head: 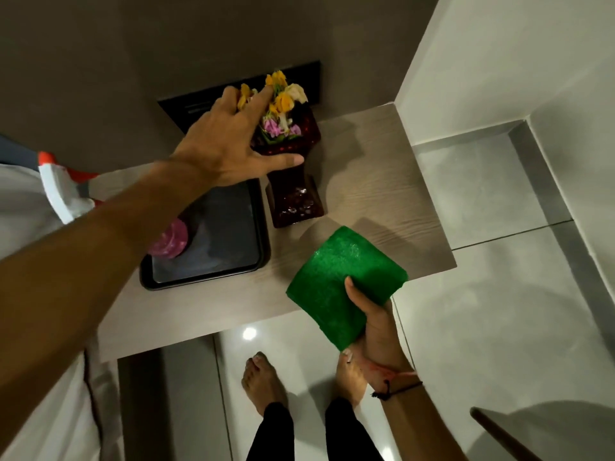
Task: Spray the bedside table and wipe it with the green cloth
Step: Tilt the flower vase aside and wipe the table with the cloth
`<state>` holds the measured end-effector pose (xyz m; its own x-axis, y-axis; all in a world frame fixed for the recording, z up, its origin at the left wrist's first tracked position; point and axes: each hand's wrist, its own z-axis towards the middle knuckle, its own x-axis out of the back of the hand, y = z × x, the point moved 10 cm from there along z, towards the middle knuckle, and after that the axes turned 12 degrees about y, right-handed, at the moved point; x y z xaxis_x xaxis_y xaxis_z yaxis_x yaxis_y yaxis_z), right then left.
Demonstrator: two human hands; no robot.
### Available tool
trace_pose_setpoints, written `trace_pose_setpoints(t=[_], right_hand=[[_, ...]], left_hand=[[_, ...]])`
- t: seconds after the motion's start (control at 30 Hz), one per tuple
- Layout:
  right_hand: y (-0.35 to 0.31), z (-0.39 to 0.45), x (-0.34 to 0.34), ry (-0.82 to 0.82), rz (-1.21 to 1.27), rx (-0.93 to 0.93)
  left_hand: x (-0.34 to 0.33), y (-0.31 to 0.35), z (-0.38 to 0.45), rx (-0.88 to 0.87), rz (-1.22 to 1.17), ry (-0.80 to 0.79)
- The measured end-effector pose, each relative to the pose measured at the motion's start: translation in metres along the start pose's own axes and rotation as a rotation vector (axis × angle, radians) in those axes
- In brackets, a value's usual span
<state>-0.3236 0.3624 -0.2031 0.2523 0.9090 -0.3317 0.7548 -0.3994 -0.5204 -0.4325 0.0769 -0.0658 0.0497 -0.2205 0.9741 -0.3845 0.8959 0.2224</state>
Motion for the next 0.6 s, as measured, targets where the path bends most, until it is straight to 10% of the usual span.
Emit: trace_pose_setpoints(t=[0.2, 0.4, 0.6], right_hand=[[-0.036, -0.003, -0.051, 0.280, -0.192, 0.525], [-0.063, -0.005, -0.142, 0.218, -0.649, 1.250], [-0.006, 0.051, -0.188, 0.155, -1.340, 1.445]], left_hand=[[-0.001, -0.007, 0.028, 0.011, -0.096, -0.120], [-0.005, -0.011, 0.045, -0.031, -0.173, -0.121], [-0.012, -0.009, 0.053, -0.106, -0.178, -0.129]])
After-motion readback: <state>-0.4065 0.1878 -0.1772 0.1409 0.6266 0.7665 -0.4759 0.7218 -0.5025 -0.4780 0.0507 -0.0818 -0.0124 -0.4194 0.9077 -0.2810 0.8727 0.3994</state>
